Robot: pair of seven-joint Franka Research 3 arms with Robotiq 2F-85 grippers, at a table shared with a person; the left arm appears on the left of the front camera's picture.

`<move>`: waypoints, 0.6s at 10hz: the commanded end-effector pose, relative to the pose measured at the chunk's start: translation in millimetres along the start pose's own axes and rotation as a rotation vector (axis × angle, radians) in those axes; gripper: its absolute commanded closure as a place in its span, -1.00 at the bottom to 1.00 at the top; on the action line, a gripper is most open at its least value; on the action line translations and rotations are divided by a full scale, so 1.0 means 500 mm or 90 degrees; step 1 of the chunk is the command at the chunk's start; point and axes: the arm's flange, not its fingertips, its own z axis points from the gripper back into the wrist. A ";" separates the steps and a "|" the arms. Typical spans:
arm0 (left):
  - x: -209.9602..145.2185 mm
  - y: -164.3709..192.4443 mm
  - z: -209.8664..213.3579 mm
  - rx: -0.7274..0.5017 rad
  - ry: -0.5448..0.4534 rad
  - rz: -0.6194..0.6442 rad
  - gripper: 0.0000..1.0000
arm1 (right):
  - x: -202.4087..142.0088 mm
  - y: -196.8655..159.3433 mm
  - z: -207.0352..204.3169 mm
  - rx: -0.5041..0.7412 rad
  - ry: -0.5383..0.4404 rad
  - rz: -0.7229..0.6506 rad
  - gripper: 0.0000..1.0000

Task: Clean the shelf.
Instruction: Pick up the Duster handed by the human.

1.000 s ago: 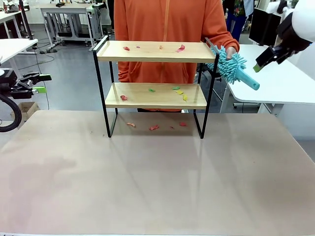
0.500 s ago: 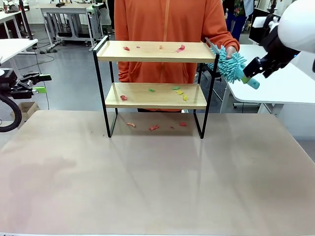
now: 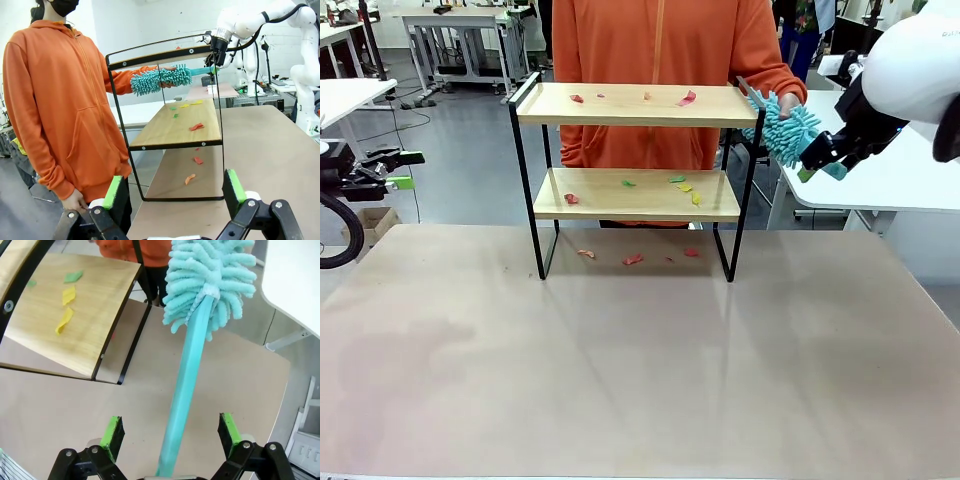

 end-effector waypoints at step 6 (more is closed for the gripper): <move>0.005 -0.002 0.002 -0.003 0.003 -0.007 -1.00 | 0.024 -0.006 0.019 -0.014 -0.014 -0.035 0.20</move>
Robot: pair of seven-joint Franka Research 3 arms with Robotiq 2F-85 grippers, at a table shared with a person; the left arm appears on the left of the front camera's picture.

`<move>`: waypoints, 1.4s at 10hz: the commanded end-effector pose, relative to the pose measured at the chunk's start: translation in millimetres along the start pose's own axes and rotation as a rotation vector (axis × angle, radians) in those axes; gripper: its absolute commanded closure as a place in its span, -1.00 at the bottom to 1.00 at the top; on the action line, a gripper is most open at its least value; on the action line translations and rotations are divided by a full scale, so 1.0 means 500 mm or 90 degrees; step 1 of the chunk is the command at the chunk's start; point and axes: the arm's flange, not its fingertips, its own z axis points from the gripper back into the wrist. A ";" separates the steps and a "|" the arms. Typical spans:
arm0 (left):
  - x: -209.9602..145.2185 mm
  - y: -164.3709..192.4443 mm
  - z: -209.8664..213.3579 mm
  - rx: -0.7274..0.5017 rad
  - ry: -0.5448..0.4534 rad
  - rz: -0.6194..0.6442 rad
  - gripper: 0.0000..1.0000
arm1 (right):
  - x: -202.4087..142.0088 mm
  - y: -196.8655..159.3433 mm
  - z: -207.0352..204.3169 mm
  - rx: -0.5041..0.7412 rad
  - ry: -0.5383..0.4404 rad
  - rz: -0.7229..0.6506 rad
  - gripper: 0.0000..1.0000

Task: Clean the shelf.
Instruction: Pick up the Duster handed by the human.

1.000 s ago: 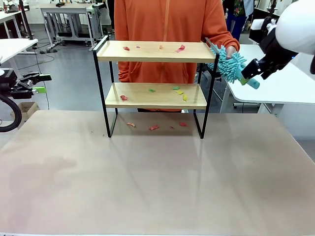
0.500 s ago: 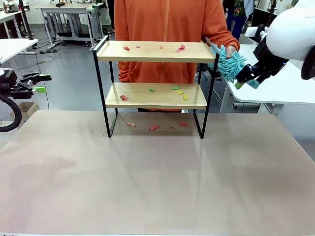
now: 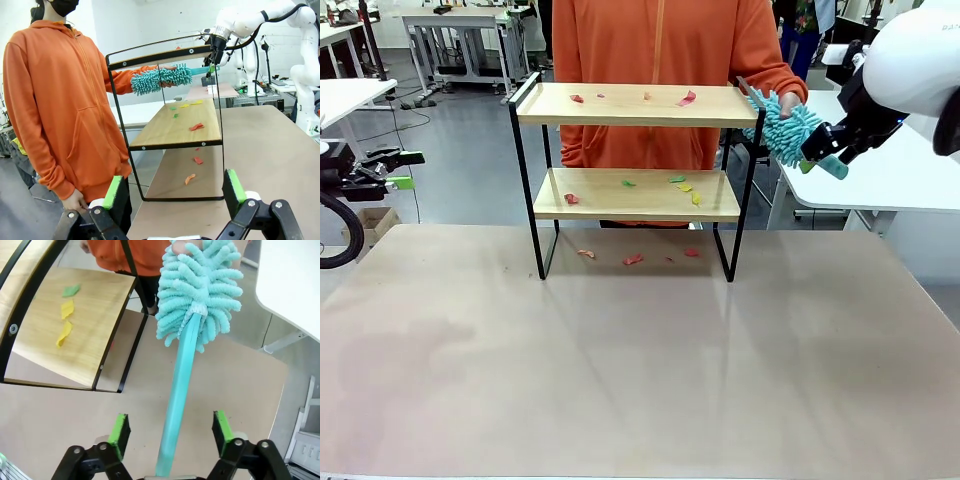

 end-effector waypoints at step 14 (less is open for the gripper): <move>0.005 -0.002 0.002 -0.003 0.003 -0.007 -1.00 | 0.004 -0.014 0.005 -0.032 0.004 -0.019 1.00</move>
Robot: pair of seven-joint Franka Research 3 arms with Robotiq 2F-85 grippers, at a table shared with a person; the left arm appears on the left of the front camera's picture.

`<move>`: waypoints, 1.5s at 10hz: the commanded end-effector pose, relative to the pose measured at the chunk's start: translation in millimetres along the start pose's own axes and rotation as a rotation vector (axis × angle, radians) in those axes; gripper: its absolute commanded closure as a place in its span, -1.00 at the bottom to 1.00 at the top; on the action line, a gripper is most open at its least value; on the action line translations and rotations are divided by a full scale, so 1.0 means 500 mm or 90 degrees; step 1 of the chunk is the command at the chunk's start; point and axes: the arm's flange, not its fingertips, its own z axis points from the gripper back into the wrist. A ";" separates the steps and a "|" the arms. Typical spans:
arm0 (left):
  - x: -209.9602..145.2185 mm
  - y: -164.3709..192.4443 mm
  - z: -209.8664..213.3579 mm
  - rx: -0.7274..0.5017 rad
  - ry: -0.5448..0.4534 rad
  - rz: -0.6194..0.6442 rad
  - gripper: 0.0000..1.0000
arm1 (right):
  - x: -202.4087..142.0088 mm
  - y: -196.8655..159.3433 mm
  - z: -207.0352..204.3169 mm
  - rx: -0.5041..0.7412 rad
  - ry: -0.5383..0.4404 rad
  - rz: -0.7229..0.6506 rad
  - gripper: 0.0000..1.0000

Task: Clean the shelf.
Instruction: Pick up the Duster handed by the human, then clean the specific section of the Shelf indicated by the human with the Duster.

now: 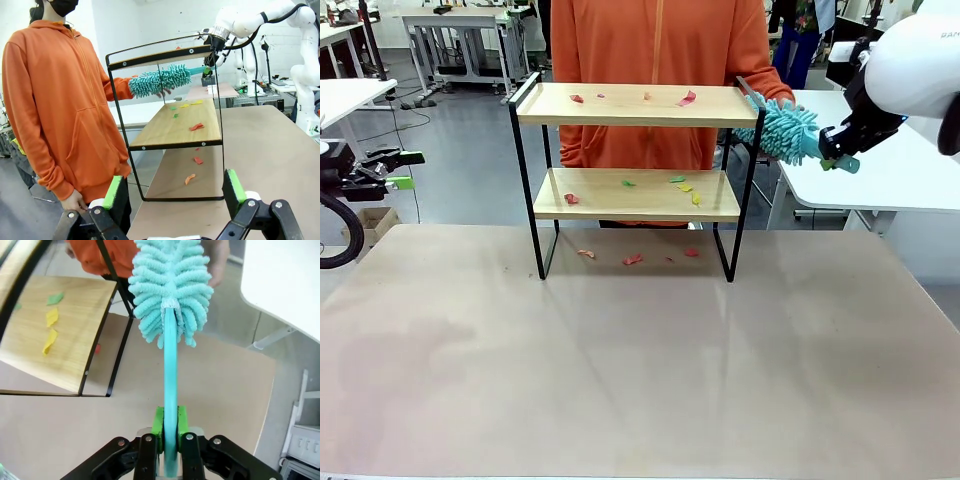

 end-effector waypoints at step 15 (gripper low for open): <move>0.005 -0.002 0.002 -0.003 0.003 -0.007 -1.00 | -0.129 -0.195 0.253 -0.025 0.094 0.153 0.74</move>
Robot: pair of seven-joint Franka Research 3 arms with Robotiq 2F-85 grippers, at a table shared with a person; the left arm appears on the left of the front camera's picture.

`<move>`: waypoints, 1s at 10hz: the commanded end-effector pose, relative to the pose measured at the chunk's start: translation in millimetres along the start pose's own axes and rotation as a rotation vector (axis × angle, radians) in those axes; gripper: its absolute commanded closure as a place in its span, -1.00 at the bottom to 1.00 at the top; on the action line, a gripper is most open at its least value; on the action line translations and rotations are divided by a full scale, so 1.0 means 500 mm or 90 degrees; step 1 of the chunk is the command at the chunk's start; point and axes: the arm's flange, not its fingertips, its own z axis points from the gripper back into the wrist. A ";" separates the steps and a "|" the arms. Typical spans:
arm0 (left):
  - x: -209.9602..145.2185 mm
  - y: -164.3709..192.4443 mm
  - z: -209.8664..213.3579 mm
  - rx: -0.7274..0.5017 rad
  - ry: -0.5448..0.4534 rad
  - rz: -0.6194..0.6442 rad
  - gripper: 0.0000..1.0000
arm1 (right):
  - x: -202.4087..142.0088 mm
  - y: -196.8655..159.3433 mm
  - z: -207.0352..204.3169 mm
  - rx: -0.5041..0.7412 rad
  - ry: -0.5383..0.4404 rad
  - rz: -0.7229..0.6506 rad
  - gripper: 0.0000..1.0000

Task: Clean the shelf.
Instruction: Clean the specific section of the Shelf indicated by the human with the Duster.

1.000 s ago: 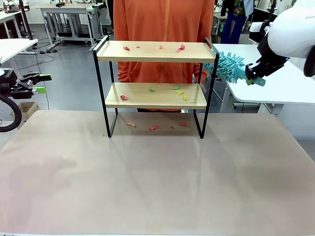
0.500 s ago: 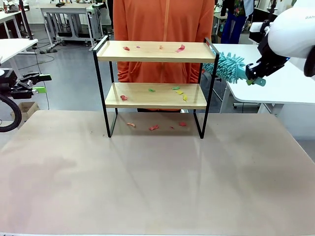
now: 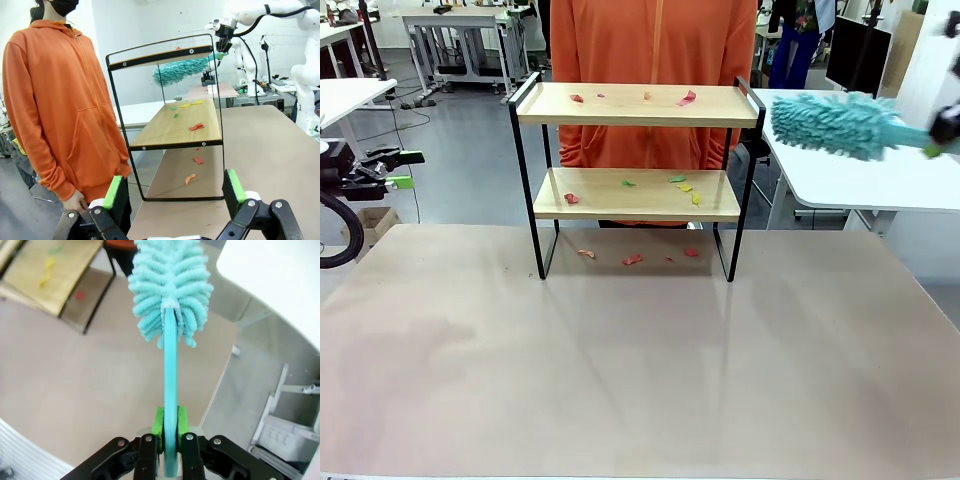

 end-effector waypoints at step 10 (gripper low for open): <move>0.005 -0.003 0.002 -0.003 0.003 -0.006 -1.00 | -0.179 0.143 0.091 0.221 0.262 0.579 0.74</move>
